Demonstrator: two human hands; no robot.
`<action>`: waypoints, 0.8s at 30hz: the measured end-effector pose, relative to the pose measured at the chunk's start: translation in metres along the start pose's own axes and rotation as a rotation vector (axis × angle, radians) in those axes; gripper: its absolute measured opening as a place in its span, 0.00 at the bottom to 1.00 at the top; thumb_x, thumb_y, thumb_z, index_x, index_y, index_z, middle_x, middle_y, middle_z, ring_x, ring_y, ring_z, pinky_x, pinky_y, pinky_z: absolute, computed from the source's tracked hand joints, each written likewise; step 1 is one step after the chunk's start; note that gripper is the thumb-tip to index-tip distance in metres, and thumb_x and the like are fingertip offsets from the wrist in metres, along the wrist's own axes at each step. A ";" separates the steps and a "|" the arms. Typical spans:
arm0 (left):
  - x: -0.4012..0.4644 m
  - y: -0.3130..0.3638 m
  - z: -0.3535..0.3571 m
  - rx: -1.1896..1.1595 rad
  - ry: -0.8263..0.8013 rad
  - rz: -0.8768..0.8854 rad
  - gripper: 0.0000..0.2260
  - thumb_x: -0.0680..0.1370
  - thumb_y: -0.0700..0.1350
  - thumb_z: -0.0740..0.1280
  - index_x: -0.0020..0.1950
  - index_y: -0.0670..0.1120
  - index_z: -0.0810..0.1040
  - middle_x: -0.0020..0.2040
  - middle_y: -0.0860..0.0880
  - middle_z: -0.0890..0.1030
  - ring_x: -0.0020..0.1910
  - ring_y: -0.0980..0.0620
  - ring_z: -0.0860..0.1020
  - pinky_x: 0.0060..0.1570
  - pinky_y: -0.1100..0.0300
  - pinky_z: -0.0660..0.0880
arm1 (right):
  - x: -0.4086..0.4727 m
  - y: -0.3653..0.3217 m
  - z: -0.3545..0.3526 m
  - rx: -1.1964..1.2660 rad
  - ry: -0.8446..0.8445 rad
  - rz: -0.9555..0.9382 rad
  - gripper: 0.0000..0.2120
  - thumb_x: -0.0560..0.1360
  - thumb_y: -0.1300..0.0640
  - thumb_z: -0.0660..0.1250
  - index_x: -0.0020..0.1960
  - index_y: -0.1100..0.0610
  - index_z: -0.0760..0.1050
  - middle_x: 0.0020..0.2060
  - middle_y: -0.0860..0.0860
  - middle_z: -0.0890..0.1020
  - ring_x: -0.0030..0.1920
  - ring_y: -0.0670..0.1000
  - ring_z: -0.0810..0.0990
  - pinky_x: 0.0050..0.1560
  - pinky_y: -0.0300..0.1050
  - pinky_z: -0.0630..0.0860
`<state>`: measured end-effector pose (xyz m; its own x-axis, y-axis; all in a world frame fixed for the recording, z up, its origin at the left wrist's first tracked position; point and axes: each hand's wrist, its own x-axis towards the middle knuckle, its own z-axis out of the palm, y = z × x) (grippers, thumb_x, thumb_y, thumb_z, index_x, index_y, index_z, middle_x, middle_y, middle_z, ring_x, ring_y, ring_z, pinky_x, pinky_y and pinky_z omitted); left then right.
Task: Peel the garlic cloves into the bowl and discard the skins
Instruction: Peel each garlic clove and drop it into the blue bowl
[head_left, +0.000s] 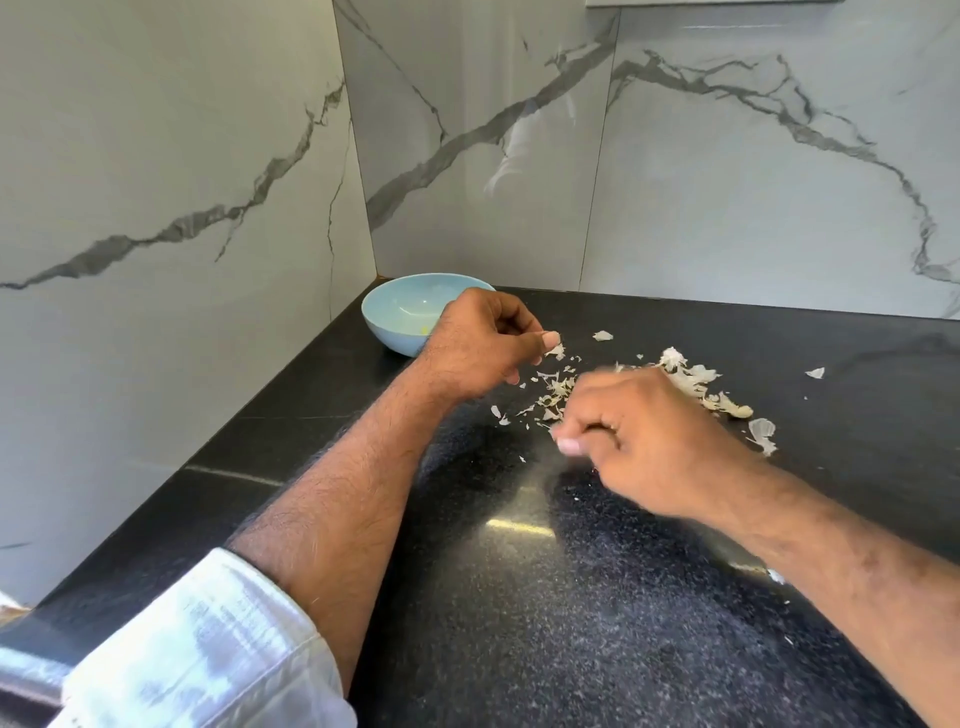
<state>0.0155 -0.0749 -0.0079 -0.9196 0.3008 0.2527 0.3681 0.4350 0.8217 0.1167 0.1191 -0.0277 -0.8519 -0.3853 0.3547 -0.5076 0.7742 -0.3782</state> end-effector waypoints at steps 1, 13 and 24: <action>0.000 0.000 0.000 -0.002 0.003 -0.003 0.10 0.79 0.51 0.78 0.47 0.44 0.85 0.40 0.48 0.88 0.31 0.52 0.82 0.42 0.54 0.84 | -0.003 0.000 0.004 -0.036 -0.055 0.001 0.15 0.76 0.67 0.73 0.39 0.48 0.80 0.40 0.40 0.80 0.43 0.39 0.79 0.46 0.44 0.83; -0.002 -0.001 0.004 -0.010 0.002 -0.019 0.10 0.79 0.51 0.77 0.46 0.45 0.85 0.40 0.49 0.88 0.30 0.54 0.81 0.36 0.63 0.79 | -0.005 0.005 0.006 -0.127 0.085 -0.141 0.15 0.71 0.74 0.69 0.37 0.55 0.78 0.37 0.44 0.78 0.43 0.46 0.77 0.44 0.48 0.81; -0.003 0.004 0.010 -0.074 -0.064 -0.030 0.07 0.81 0.45 0.76 0.50 0.41 0.85 0.41 0.46 0.88 0.30 0.56 0.80 0.30 0.68 0.74 | -0.001 0.025 -0.016 0.587 0.236 0.326 0.08 0.74 0.66 0.77 0.51 0.56 0.86 0.42 0.50 0.88 0.42 0.46 0.86 0.45 0.37 0.82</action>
<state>0.0213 -0.0659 -0.0107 -0.9185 0.3435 0.1960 0.3271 0.3811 0.8647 0.1071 0.1471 -0.0243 -0.9552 -0.0095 0.2959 -0.2740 0.4072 -0.8713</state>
